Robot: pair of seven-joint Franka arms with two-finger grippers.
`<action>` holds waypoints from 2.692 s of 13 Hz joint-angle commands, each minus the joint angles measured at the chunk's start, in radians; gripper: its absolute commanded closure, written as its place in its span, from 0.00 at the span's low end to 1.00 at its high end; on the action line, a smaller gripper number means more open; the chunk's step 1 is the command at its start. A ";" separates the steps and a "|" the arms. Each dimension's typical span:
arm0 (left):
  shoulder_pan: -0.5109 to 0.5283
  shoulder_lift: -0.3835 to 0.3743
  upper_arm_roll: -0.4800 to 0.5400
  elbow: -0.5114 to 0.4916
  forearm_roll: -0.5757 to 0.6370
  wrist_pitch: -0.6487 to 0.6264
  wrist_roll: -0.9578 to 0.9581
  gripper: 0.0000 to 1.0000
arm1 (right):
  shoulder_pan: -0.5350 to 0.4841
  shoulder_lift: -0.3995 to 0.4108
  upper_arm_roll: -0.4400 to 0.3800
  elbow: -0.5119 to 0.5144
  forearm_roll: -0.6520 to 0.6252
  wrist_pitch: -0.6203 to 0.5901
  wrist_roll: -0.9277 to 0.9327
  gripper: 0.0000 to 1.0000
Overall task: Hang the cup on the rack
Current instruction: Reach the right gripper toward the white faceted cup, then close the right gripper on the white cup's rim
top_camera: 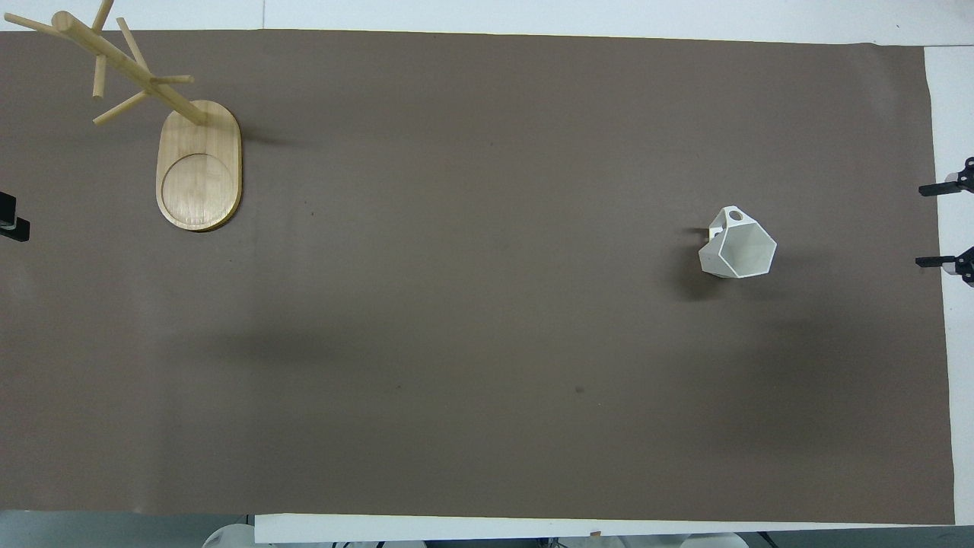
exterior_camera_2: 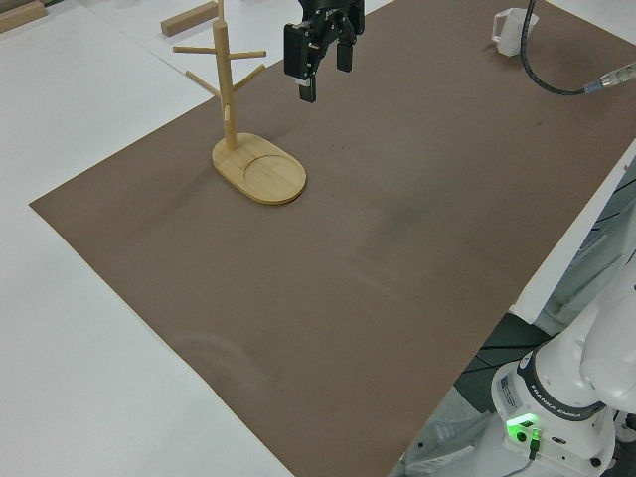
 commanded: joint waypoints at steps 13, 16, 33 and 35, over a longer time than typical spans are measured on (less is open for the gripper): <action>0.006 0.001 -0.004 0.006 0.014 -0.013 0.007 0.00 | -0.067 0.443 0.036 -0.014 0.375 -0.254 -0.533 0.00; 0.006 0.001 -0.004 0.006 0.014 -0.013 0.009 0.00 | -0.049 0.434 0.036 -0.066 0.404 -0.209 -0.544 0.00; 0.006 0.001 -0.004 0.006 0.014 -0.013 0.009 0.00 | 0.074 0.415 0.036 -0.168 0.456 -0.132 -0.654 0.00; 0.006 0.001 -0.004 0.006 0.014 -0.013 0.007 0.00 | 0.080 0.412 0.036 -0.185 0.456 -0.128 -0.657 0.00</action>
